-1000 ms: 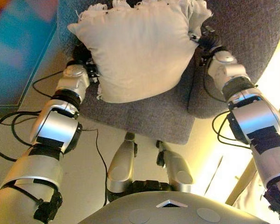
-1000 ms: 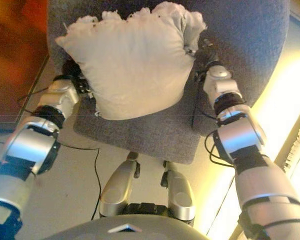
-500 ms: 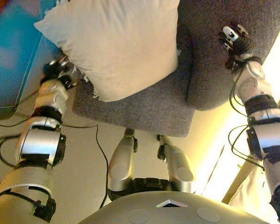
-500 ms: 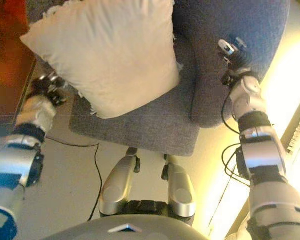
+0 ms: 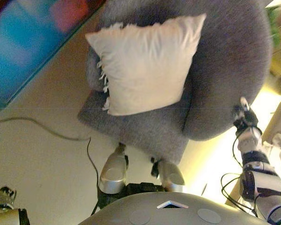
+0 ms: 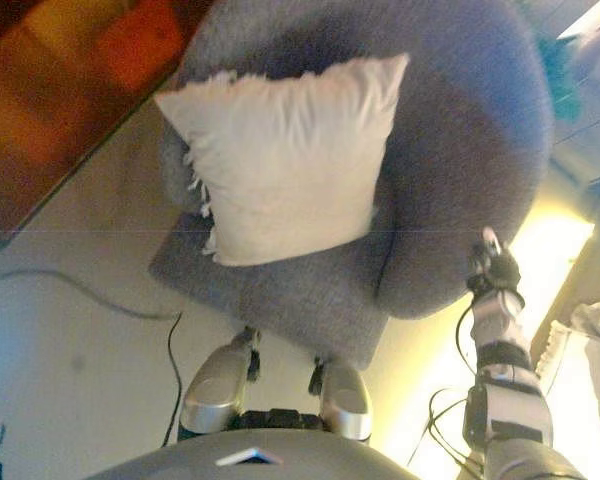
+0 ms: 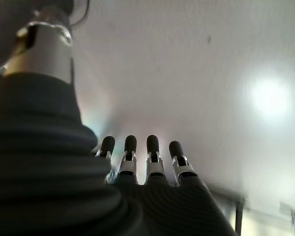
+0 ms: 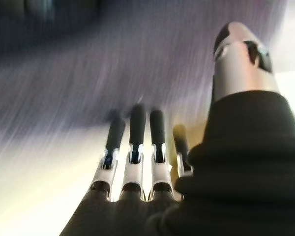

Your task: Pick up the cushion and take it to the sofa

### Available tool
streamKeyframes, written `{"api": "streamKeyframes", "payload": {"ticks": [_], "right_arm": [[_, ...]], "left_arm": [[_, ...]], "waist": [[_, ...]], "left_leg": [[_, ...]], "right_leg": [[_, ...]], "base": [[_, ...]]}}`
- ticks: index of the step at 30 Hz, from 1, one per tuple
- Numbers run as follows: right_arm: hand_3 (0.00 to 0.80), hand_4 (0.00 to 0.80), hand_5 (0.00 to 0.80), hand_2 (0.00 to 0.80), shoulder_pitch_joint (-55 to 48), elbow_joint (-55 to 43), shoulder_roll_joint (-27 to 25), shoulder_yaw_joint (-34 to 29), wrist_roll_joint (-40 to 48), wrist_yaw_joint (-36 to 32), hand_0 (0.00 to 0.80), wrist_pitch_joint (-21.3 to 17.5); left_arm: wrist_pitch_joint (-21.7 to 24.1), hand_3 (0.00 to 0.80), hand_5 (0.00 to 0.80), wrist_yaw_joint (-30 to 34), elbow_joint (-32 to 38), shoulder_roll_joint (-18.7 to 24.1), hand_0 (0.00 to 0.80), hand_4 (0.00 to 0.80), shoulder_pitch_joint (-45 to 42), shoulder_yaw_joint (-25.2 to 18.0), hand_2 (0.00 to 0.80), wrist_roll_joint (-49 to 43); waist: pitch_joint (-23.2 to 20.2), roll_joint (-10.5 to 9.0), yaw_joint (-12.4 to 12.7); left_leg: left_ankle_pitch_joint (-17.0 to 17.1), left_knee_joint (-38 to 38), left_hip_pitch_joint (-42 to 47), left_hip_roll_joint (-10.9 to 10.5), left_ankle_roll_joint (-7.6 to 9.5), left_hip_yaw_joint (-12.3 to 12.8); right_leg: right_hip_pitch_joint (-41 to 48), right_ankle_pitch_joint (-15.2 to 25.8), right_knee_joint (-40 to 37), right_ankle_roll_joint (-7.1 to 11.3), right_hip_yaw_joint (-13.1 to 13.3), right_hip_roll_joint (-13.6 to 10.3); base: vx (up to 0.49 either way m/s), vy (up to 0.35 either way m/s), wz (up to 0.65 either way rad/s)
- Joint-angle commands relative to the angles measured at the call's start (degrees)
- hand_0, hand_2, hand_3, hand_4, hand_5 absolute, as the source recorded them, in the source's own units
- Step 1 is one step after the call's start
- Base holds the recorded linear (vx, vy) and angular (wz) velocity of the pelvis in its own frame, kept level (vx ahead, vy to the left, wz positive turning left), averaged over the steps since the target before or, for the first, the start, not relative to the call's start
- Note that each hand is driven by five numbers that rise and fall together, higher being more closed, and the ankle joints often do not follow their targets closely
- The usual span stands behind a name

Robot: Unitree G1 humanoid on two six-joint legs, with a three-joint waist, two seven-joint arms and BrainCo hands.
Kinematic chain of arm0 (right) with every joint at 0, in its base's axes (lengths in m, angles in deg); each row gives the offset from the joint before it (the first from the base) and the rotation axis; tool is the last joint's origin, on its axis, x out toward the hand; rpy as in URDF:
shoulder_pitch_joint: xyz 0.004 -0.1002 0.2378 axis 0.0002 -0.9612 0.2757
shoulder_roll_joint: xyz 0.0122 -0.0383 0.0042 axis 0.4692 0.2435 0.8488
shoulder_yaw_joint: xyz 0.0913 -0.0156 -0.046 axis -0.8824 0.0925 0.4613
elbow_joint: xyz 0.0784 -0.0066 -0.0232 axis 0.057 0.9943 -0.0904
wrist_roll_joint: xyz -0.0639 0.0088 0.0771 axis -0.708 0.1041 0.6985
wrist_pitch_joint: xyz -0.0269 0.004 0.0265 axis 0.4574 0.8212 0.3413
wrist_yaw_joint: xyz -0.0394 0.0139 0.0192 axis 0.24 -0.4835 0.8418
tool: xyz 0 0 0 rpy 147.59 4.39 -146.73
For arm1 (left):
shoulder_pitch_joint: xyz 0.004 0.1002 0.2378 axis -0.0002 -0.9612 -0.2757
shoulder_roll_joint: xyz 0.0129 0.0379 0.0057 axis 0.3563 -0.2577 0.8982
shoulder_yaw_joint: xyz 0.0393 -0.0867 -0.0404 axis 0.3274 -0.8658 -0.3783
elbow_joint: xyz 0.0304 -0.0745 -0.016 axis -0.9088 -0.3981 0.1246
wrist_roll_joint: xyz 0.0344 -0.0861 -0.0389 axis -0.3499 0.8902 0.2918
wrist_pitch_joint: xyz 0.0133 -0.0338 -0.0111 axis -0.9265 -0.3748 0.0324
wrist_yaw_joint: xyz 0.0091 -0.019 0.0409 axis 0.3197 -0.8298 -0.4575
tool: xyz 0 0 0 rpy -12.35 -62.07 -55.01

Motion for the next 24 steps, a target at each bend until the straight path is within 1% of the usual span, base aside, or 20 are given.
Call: {"api": "streamKeyframes", "payload": {"ticks": [1, 2, 3, 4, 5, 7, 9, 10, 11, 12, 14, 18, 22, 24], "right_arm": [[0.0, 0.0, 0.0, 0.0, -12.3, 7.2, 1.5, 3.7, -6.4, 1.0, 0.0, 2.7], [0.0, 0.0, 0.0, 0.0, -12.3, 8.3, 3.9, 6.0, -4.9, 1.5, 0.0, 5.1], [0.0, 0.0, 0.0, 0.0, -12.1, 8.9, 5.4, 7.1, -5.9, 1.0, 0.0, 6.5], [0.0, 0.0, 0.0, 0.0, -11.4, 9.4, 7.7, 9.1, -7.3, 1.4, 0.0, 7.7], [0.0, 0.0, 0.0, 0.0, -10.7, 10.2, 9.8, 11.7, -8.3, 1.4, 0.0, 9.0], [0.0, 0.0, 0.0, 0.0, -9.5, 9.5, 12.4, 15.1, -13.5, -0.5, 0.0, 10.2], [0.0, 0.0, 0.0, 0.0, -8.6, 8.0, 14.3, 19.7, -15.4, -0.9, 0.0, 10.1], [0.0, 0.0, 0.0, 0.0, -8.2, 7.2, 15.2, 22.0, -18.7, -1.3, 0.0, 10.1], [0.0, 0.0, 0.0, 0.0, -8.1, 7.0, 15.4, 22.4, -20.9, -1.8, 0.0, 9.4], [0.0, 0.0, 0.0, 0.0, -7.5, 5.8, 15.4, 25.9, -21.9, -0.8, 0.0, 10.3], [0.0, 0.0, 0.0, 0.0, -7.1, 5.6, 14.7, 27.7, -22.4, -0.5, 0.0, 10.5], [0.0, 0.0, 0.0, 0.0, -6.8, 5.9, 13.4, 28.5, -22.5, -1.2, 0.0, 10.3], [0.0, 0.0, 0.0, 0.0, -7.8, 6.8, 13.6, 28.3, -24.7, -2.6, 0.0, 9.3], [0.0, 0.0, 0.0, 0.0, -8.3, 7.1, 13.8, 28.2, -25.1, -2.7, 0.0, 9.0]], "left_arm": [[-1.4, 0.0, 0.0, 2.7, -4.1, -11.9, 0.0, 0.0, 0.7, 5.5, 0.0, -5.6], [-2.7, 0.0, 0.0, 4.3, -4.3, -14.8, 0.0, 0.0, 0.9, 7.9, 0.0, -8.5], [-3.2, 0.0, 0.0, 5.0, -4.5, -16.6, 0.0, 0.0, 1.2, 9.3, 0.0, -10.2], [-3.3, 0.0, 0.0, 4.9, -4.9, -19.1, 0.0, 0.0, 1.9, 11.3, 0.0, -11.6], [-3.4, 0.0, 0.0, 6.2, -5.3, -21.7, 0.0, 0.0, 2.6, 13.5, 0.0, -12.6], [-4.1, 0.0, 0.0, 8.5, -4.8, -24.5, 0.0, 0.0, 4.2, 16.8, 0.0, -13.8], [-3.4, 0.0, 0.0, 11.9, -3.8, -26.7, 0.0, 0.0, 5.2, 20.5, 0.0, -16.8], [-3.0, 0.0, 0.0, 13.4, -2.8, -28.0, 0.0, 0.0, 5.8, 23.2, 0.0, -18.9], [-2.6, 0.0, 0.0, 15.1, -2.6, -28.3, 0.0, 0.0, 5.9, 23.7, 0.0, -22.0], [-3.6, 0.0, 0.0, 15.5, -1.1, -28.6, 0.0, 0.0, 6.6, 28.6, 0.0, -23.3], [-5.4, 0.0, 0.0, 15.8, -0.2, -28.0, 0.0, 0.0, 7.3, 31.6, 0.0, -21.9], [-9.5, 0.0, 0.0, 17.7, -0.4, -27.1, 0.0, 0.0, 8.2, 33.6, 0.0, -19.4], [-11.4, 0.0, 0.0, 17.6, -1.2, -26.9, 0.0, 0.0, 7.5, 32.0, 0.0, -17.3], [-11.2, 0.0, 0.0, 17.4, -1.6, -26.9, 0.0, 0.0, 7.0, 31.3, 0.0, -17.2]], "waist": [[-2.9, 7.55, -5.0], [-3.9, 7.63, -5.0], [-4.5, 7.67, -5.0], [-5.2, 7.71, -5.0], [-6.0, 7.8, -5.1], [-7.1, 7.9, -5.2], [-7.8, 8.0, -5.5], [-8.3, 8.12, -5.6], [-8.4, 8.16, -5.7], [-8.9, 8.32, -6.0], [-9.4, 8.51, -6.4], [-10.2, 8.7, -7.4], [-10.9, 8.86, -8.0], [-11.0, 8.9, -8.2]], "left_leg": [[-8.0, 0.3, 4.0, 3.9, -4.96, -6.0], [-8.1, 0.1, 4.6, 3.8, -4.84, -6.3], [-8.3, 0.1, 5.0, 3.7, -4.76, -6.5], [-8.6, 0.1, 5.7, 3.5, -4.59, -6.6], [-9.0, 0.1, 6.4, 3.5, -4.42, -6.6], [-9.5, 0.1, 7.7, 3.5, -4.18, -6.5], [-9.9, 0.1, 8.6, 3.6, -4.11, -6.4], [-10.2, 0.1, 9.2, 3.7, -4.02, -6.1], [-10.3, 0.1, 9.4, 3.8, -3.99, -6.1], [-10.6, 0.1, 9.9, 3.9, -3.85, -5.7], [-11.0, 0.1, 10.7, 4.1, -3.77, -5.3], [-11.6, 0.1, 12.1, 4.5, -3.52, -4.4], [-12.0, 0.1, 12.8, 4.5, -3.38, -3.9], [-12.1, 0.1, 12.9, 4.6, -3.39, -3.6]], "right_leg": [[0.9, -6.2, 1.2, -1.76, -0.7, 4.2], [1.6, -6.2, 1.0, -1.94, -0.6, 4.5], [2.1, -6.3, 0.9, -2.07, -0.5, 4.7], [3.0, -6.4, 0.6, -2.27, -0.2, 4.9], [3.7, -6.6, 0.4, -2.45, 0.0, 5.1], [5.1, -6.8, 0.0, -2.75, 0.0, 5.3], [6.1, -7.0, 0.0, -2.98, 0.0, 5.3], [6.7, -7.3, -0.1, -3.11, -0.1, 5.4], [6.9, -7.4, -0.2, -3.14, -0.1, 5.4], [7.3, -7.6, -0.3, -3.22, 0.1, 5.6], [8.1, -7.9, -0.4, -3.18, 0.3, 5.9], [9.0, -8.2, -0.5, -3.26, 1.2, 6.4], [9.7, -8.5, -0.8, -3.28, 1.8, 6.7], [9.7, -8.5, -0.8, -3.25, 2.0, 6.7]], "base": [[0.061, -0.073, -0.29], [0.039, -0.064, -0.35], [0.035, -0.058, -0.47], [0.026, -0.05, -0.71], [0.031, -0.049, -0.9], [0.029, -0.051, -0.69], [0.014, -0.039, -0.21], [-0.003, -0.031, 0.0], [-0.001, -0.033, 0.05], [0.002, -0.026, 0.08], [0.008, -0.012, 0.02], [0.029, -0.034, -0.09], [0.044, -0.035, -0.08], [0.018, -0.035, -0.1]]}}
